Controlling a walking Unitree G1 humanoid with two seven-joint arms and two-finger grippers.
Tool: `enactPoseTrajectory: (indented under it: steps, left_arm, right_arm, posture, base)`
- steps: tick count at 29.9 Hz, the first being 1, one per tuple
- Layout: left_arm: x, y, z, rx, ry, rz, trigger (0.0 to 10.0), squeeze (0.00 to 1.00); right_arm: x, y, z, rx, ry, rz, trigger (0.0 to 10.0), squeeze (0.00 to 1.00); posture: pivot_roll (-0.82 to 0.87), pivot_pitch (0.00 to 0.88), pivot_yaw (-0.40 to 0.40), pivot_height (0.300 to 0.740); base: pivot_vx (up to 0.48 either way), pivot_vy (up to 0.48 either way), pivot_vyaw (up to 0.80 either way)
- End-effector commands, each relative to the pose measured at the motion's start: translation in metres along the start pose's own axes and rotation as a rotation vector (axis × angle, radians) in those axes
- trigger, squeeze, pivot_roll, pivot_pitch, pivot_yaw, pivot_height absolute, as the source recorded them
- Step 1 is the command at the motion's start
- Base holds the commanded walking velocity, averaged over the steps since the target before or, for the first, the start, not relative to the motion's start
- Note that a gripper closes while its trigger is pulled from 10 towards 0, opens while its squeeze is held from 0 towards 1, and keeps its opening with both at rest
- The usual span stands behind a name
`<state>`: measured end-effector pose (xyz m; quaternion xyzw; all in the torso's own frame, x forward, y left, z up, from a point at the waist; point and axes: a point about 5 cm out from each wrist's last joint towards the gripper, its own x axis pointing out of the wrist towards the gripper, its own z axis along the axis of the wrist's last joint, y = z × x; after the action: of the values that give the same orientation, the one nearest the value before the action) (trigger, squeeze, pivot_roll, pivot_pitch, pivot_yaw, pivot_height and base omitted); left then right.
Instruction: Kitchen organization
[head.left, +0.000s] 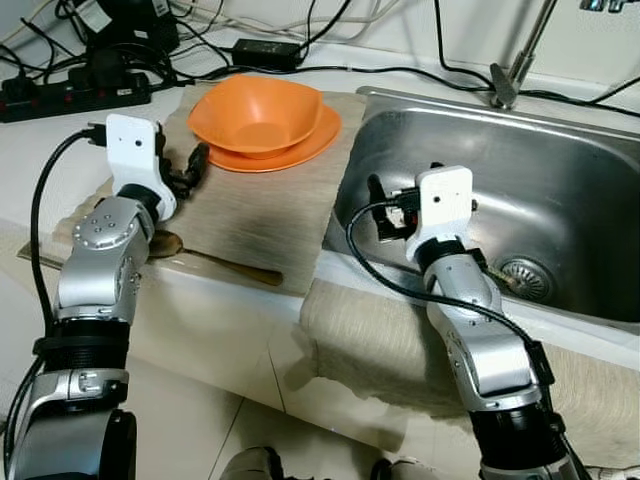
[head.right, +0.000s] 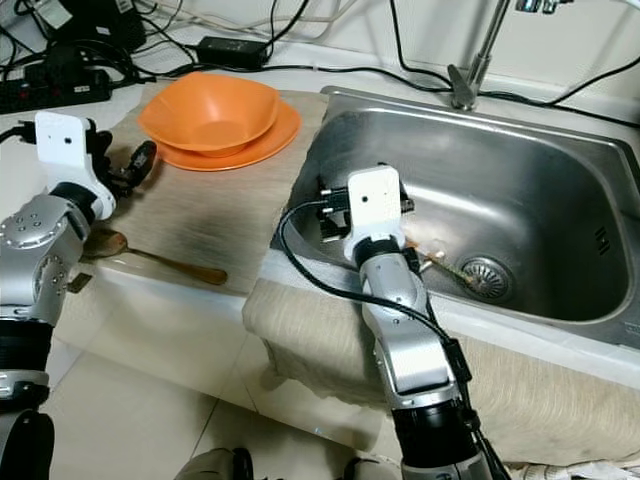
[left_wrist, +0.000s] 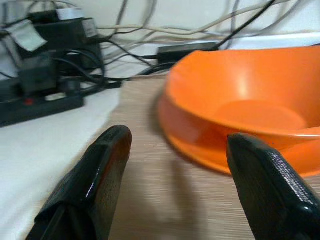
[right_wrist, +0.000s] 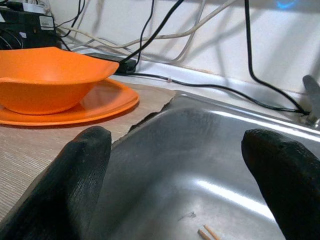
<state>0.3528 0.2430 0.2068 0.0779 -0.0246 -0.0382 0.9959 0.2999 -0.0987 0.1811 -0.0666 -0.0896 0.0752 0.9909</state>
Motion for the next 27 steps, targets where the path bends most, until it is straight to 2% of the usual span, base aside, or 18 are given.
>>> enactPoseTrajectory:
  steps: [1, 7, 11, 16, 20, 24, 27]
  left_arm:
    - [0.001, 0.006, 0.008, 0.009, -0.022, 0.013, 10.0, 0.0]
    - [0.001, 0.009, 0.012, 0.026, -0.03, 0.007, 10.0, 0.0]
    - [0.006, 0.011, 0.017, 0.033, -0.036, 0.007, 10.0, 0.0]
    - [0.009, 0.006, 0.017, 0.032, -0.033, -0.014, 10.0, 0.0]
    - [0.01, 0.003, 0.014, 0.071, 0.008, -0.073, 10.0, 0.0]
    - [0.006, 0.014, 0.02, 0.129, 0.041, -0.099, 10.0, 0.0]
    - [0.002, 0.024, 0.034, 0.156, 0.026, -0.101, 10.0, 0.0]
  right_arm:
    - [-0.004, 0.001, 0.002, -0.006, -0.016, -0.003, 10.0, 0.0]
    - [-0.006, 0.0, 0.004, -0.02, -0.024, -0.001, 10.0, 0.0]
    - [-0.008, -0.005, 0.003, -0.033, -0.02, -0.019, 10.0, 0.0]
    - [-0.011, -0.006, 0.002, -0.043, -0.021, -0.025, 10.0, 0.0]
    - [-0.014, -0.006, -0.002, -0.047, -0.008, -0.026, 10.0, 0.0]
    - [-0.015, -0.004, -0.006, -0.049, 0.0, -0.023, 10.0, 0.0]
    - [-0.016, -0.002, -0.008, -0.051, 0.007, -0.017, 10.0, 0.0]
  posture:
    - [0.04, 0.085, 0.032, 0.74]
    - [0.03, 0.091, 0.035, 0.74]
    - [0.01, 0.092, 0.04, 0.74]
    - [0.0, 0.097, 0.043, 0.74]
    - [0.0, 0.089, 0.049, 0.74]
    - [0.0, 0.082, 0.052, 0.74]
    - [0.02, 0.081, 0.045, 0.74]
  base:
    - [0.0, 0.0, 0.0]
    - [0.0, 0.0, 0.0]
    - [0.0, 0.0, 0.0]
    - [0.0, 0.0, 0.0]
    - [0.0, 0.0, 0.0]
    - [0.0, 0.0, 0.0]
    - [0.0, 0.0, 0.0]
